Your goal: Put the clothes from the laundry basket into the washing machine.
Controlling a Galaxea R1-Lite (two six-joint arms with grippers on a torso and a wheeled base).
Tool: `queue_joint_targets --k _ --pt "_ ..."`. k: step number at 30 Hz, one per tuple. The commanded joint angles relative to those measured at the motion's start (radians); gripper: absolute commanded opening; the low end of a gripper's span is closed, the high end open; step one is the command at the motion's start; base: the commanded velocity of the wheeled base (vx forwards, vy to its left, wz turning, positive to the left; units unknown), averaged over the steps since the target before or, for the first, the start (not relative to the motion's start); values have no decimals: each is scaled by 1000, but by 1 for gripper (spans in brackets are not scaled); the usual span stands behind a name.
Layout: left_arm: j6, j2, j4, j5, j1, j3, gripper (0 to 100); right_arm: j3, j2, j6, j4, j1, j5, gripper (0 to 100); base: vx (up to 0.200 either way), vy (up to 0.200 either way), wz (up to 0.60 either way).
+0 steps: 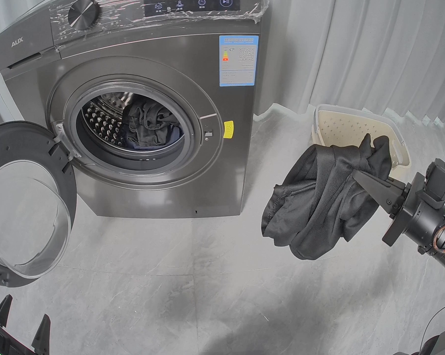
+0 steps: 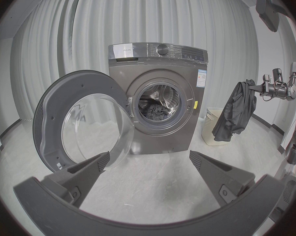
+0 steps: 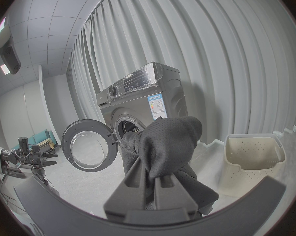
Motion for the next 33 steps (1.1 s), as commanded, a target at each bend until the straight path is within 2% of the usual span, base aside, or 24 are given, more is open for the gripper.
queue_joint_targets --k 1,11,33 --pt "1 -18 0 0 0 16 100 6 0 0 0 0 0 0 0 200 0" --pt "1 -18 0 0 0 16 100 9 1 6 2 6 4 0 0 200 0" --pt "-5 -18 -1 7 0 16 100 1 49 11 -26 9 4 0 0 9 0"
